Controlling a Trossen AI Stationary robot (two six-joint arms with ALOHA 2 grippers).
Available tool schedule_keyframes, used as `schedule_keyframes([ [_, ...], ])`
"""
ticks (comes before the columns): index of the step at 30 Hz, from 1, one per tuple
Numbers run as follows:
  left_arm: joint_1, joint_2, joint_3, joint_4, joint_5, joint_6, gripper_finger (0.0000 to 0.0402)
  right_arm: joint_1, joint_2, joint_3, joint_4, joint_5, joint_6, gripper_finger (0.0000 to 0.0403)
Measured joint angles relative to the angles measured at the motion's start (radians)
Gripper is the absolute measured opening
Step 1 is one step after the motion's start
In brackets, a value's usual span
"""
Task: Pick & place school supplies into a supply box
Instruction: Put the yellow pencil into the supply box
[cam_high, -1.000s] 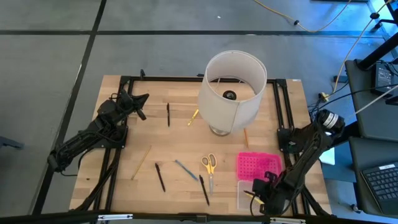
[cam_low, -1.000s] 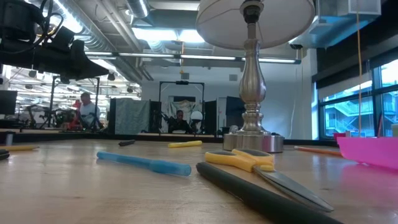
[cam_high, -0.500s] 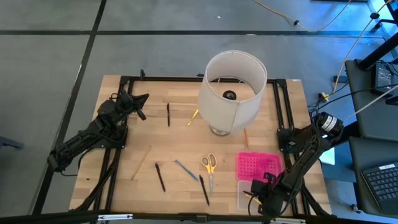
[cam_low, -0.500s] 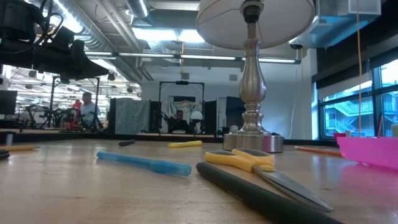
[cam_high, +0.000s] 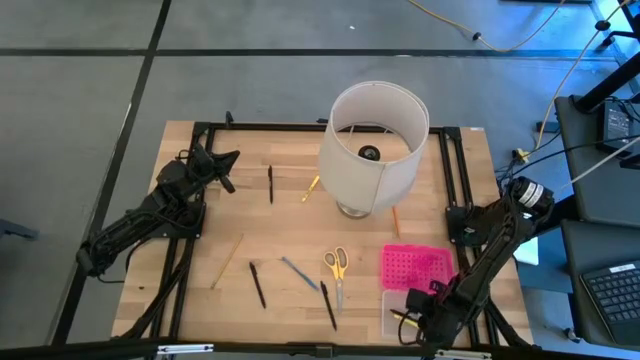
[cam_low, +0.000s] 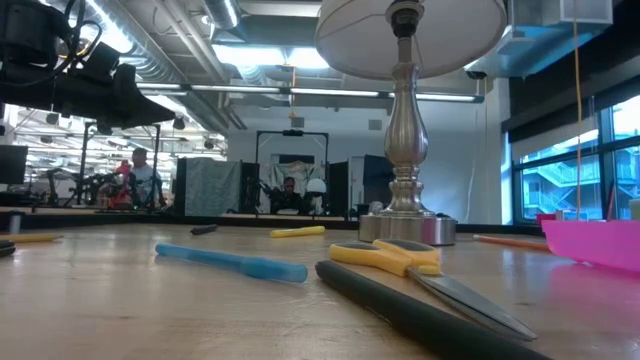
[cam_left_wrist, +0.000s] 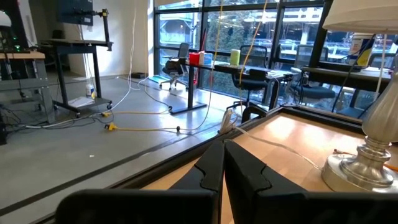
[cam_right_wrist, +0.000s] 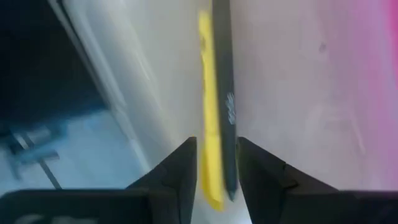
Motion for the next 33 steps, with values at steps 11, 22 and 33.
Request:
schedule_keyframes([
  [11, 0.000, 0.000, 0.000, -0.001, 0.000, 0.000, 0.0006, -0.018, -0.216, 0.043, -0.088, 0.439, 0.042, 0.0114],
  [22, 0.000, 0.000, 0.000, 0.000, 0.000, 0.000, 0.0006, -0.130, -0.347, 0.044, -0.268, 0.634, 0.170, 0.0113],
  [33, 0.000, 0.000, 0.000, 0.000, 0.000, 0.000, 0.0006, -0.146, -0.505, 0.041, -0.653, 0.620, 0.475, 0.0113],
])
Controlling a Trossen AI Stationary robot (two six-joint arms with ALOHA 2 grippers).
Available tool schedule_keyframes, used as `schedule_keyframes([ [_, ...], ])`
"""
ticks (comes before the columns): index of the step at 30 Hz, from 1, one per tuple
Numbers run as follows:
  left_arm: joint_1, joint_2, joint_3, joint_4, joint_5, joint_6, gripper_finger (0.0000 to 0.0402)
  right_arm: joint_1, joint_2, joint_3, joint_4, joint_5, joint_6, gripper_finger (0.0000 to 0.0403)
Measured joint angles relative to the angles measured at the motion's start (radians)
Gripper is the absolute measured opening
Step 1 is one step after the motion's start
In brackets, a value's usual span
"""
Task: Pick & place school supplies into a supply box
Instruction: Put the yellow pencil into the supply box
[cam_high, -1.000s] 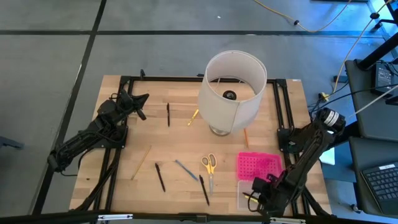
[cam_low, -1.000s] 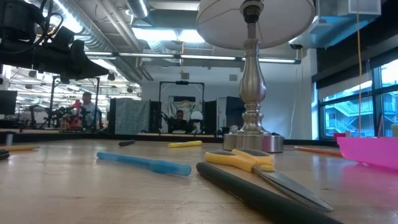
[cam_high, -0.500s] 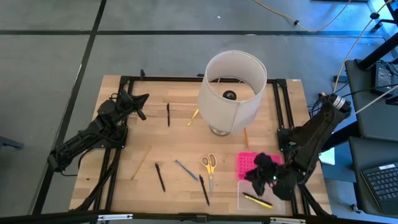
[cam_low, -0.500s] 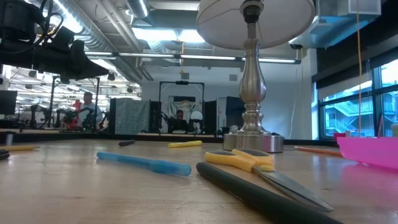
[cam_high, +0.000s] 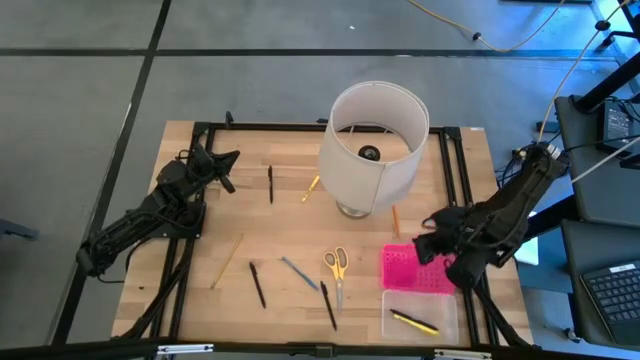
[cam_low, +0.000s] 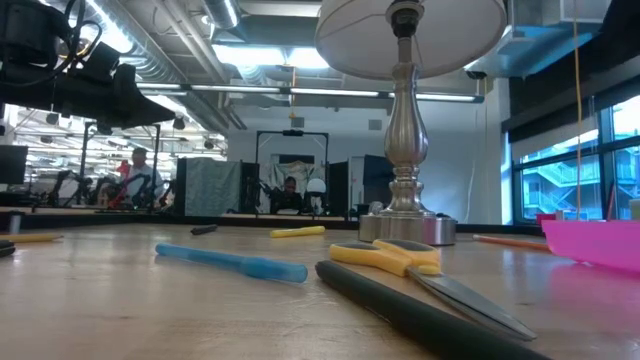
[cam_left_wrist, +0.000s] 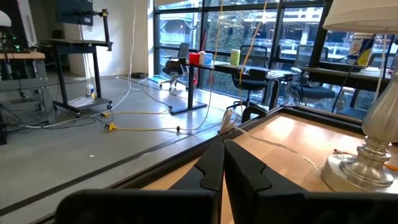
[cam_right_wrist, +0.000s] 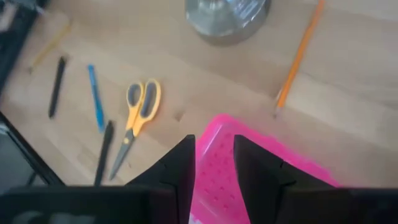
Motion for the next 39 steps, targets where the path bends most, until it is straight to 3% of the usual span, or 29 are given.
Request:
schedule_keyframes([
  [10, 0.000, 0.000, 0.000, 0.000, 0.000, 0.000, 0.0006, -0.001, -0.261, -0.203, -0.019, 0.013, 0.116, 0.0113],
  [18, 0.000, 0.000, 0.000, 0.000, 0.000, 0.000, 0.0006, -0.040, -0.446, -0.356, -0.010, 0.086, 0.121, 0.0113],
  [30, 0.000, 0.000, 0.000, 0.008, -0.070, 0.000, 0.0006, -0.226, -0.534, -0.370, 0.031, 0.039, 0.127, 0.0113],
  [39, 0.000, 0.000, 0.000, 0.040, -0.131, 0.000, 0.0006, -0.442, -0.510, -0.370, 0.052, -0.004, -0.046, 0.0113],
])
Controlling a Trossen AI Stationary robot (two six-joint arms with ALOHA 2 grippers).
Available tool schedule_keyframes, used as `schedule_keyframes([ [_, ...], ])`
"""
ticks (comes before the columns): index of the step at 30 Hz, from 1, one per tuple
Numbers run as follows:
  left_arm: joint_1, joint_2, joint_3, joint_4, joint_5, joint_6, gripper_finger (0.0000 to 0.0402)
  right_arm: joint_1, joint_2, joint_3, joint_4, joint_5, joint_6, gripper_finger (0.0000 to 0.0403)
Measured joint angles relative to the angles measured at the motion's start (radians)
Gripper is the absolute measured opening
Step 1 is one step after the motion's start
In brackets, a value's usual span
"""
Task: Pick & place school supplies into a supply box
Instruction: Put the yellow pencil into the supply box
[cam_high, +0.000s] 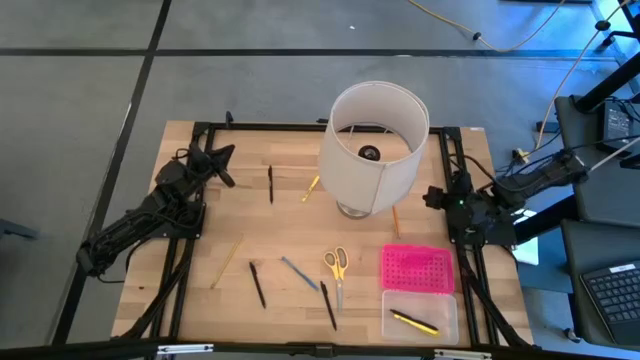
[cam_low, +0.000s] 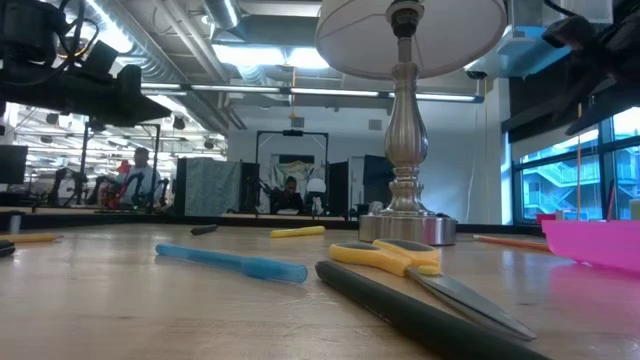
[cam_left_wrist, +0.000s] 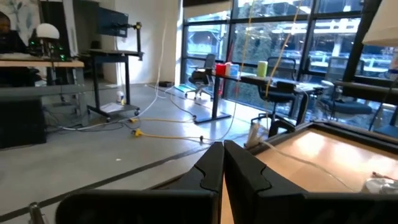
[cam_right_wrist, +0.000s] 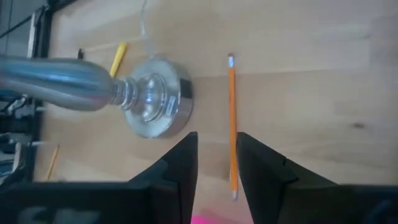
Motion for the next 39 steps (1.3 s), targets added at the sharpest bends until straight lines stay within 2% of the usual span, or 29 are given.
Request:
schedule_keyframes([
  [9, 0.000, 0.000, 0.000, 0.016, -0.002, 0.000, 0.0006, -0.192, 0.069, 0.000, 0.026, -0.088, -0.151, 0.0113],
  [14, 0.000, 0.000, 0.000, 0.016, -0.002, 0.000, 0.0006, -0.301, 0.096, 0.000, 0.035, -0.177, -0.176, 0.0113],
  [19, 0.000, 0.000, 0.000, 0.015, -0.002, 0.000, 0.0006, -0.433, 0.118, 0.000, 0.047, -0.287, -0.278, 0.0113],
  [29, 0.000, 0.000, 0.000, 0.013, 0.000, 0.000, 0.0006, -0.719, 0.134, 0.000, 0.060, -0.435, -0.451, 0.0113],
  [34, 0.000, 0.000, 0.000, 0.013, 0.001, 0.000, 0.0006, -0.822, 0.192, -0.034, 0.104, -0.553, -0.535, 0.0113],
  [39, 0.000, 0.000, 0.000, 0.013, 0.001, 0.000, 0.0006, -0.916, 0.265, -0.113, 0.217, -0.739, -0.612, 0.0113],
])
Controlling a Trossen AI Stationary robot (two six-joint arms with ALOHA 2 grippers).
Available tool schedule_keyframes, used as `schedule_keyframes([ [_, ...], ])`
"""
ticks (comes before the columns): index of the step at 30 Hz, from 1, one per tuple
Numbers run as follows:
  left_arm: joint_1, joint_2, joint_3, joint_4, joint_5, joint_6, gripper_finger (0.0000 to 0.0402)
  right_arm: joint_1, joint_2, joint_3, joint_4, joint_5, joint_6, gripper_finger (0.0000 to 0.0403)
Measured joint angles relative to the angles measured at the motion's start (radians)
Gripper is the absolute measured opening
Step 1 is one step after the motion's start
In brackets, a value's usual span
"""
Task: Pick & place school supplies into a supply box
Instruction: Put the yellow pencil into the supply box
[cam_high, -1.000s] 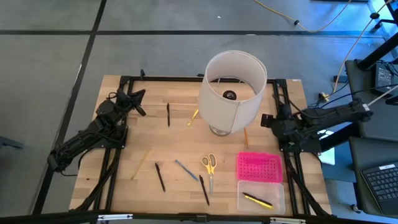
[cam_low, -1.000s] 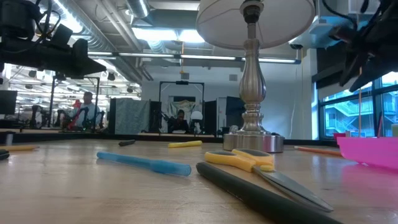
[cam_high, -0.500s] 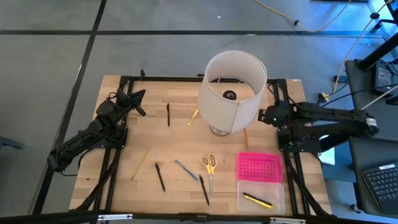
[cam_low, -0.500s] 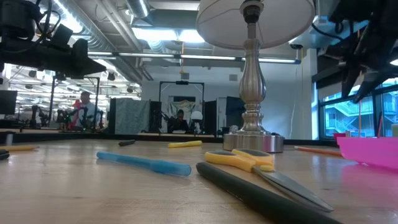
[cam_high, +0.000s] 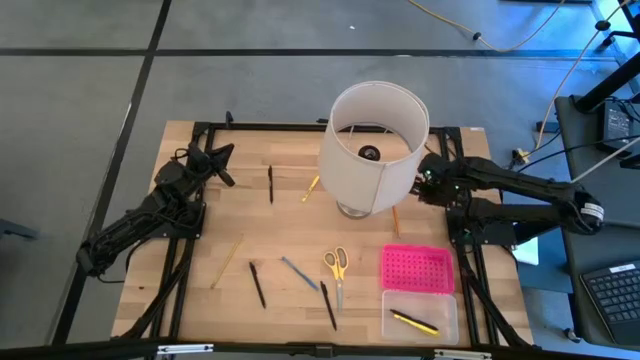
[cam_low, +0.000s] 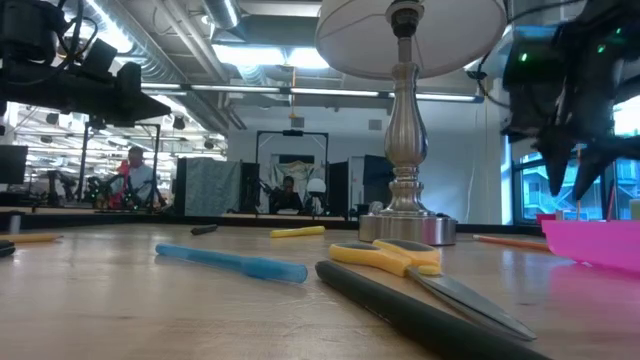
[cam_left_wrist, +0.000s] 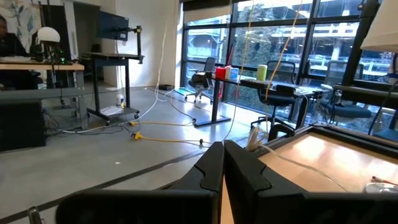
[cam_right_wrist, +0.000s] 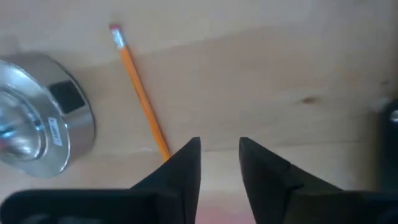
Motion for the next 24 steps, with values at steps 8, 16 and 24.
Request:
schedule_keyframes([
  [8, 0.000, 0.000, 0.000, 0.000, 0.000, 0.000, 0.0006, -0.062, 0.081, -0.068, 0.244, -0.151, -0.092, 0.0113],
  [16, 0.000, 0.000, 0.000, -0.003, 0.000, 0.000, 0.0006, -0.103, 0.117, -0.053, 0.369, -0.068, -0.189, 0.0113],
  [24, 0.000, 0.000, 0.000, -0.009, 0.000, 0.000, 0.0006, -0.109, 0.236, -0.053, 0.476, -0.032, -0.298, 0.0113],
])
